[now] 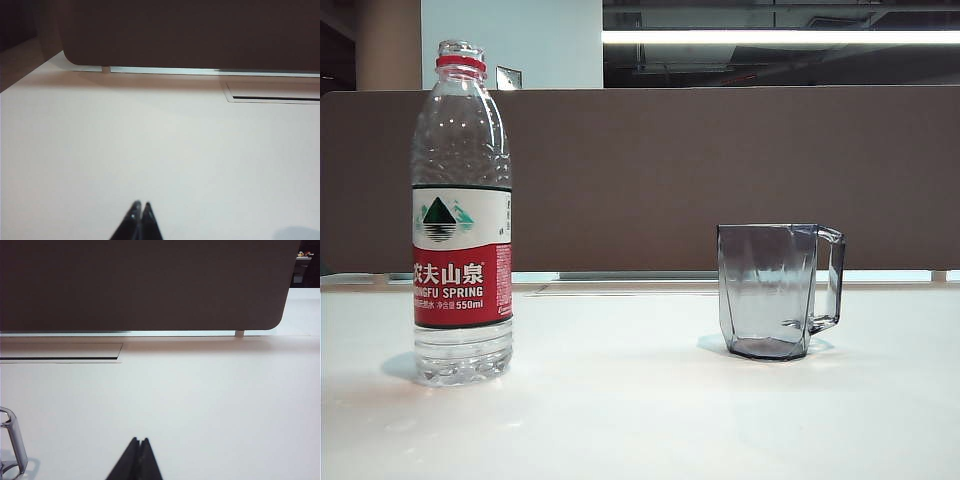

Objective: Pick up the mineral water bottle with the left hand on the table and pour water into the mug until it's half full.

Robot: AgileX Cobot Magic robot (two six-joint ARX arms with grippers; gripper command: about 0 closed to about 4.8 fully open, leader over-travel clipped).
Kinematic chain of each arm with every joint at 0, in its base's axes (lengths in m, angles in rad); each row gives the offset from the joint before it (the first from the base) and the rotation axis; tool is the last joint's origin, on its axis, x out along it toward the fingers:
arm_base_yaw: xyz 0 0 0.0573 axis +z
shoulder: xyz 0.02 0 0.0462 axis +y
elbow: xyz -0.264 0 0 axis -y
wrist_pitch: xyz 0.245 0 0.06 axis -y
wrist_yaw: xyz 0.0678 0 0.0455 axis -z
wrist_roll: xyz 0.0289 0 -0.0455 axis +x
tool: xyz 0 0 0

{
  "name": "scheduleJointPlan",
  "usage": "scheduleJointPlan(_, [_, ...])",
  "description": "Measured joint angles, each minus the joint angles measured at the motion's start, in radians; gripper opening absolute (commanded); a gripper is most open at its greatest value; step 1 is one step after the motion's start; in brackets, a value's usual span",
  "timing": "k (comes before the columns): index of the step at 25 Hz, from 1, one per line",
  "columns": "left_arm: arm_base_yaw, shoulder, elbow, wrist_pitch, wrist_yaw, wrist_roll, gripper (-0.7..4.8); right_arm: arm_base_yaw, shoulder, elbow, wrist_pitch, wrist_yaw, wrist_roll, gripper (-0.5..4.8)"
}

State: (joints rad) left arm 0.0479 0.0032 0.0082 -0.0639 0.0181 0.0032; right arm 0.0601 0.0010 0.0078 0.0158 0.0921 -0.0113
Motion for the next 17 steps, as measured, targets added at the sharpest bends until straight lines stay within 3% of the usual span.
scheduleJointPlan(13, [0.0,0.0,0.0,0.04,0.0,-0.002,-0.06,0.0,0.0,0.008,-0.008,-0.007,0.0,-0.01])
scheduleJointPlan(17, [0.0,0.008,0.035,0.088,0.002,-0.07,-0.06,0.0,0.009,0.124,-0.007,-0.001,0.0,-0.02])
